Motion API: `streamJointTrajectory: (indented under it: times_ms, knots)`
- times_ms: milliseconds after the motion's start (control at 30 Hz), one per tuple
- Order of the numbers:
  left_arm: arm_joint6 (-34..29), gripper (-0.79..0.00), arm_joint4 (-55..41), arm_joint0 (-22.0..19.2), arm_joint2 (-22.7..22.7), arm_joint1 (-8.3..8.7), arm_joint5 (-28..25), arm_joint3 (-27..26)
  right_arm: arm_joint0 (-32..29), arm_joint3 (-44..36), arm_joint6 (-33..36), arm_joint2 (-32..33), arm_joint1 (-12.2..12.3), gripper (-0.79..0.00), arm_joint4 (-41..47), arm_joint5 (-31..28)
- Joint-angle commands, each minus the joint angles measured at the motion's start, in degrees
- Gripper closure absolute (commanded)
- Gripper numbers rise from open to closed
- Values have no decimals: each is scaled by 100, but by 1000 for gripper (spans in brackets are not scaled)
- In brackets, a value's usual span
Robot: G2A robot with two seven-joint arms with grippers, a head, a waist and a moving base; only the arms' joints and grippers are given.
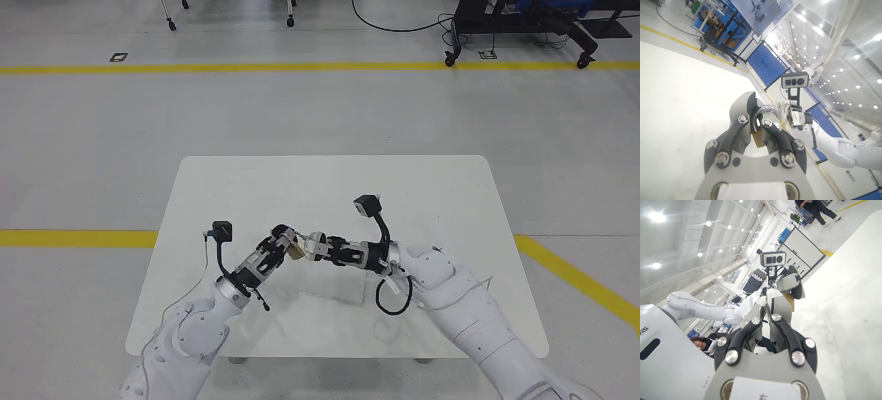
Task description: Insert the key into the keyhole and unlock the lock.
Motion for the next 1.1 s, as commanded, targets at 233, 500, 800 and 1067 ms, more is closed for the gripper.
streamJointTrajectory:
  times_ms: [233, 500, 800, 1067]
  knots:
    - [-3446, 0, -4536, -741, -166, -35, 1406, 1102, -288, -107, 93, 578, 153, 0, 394, -478]
    - [-3869, 0, -4984, -969, -148, -64, 1651, 1441, -376, -161, 166, 758, 206, 0, 551, -509]
    - [-3869, 0, -4984, -969, -148, -64, 1651, 1441, -376, -161, 166, 758, 206, 0, 551, -509]
    - [-3869, 0, -4984, -969, -148, -64, 1651, 1441, -376, -161, 166, 758, 206, 0, 551, -509]
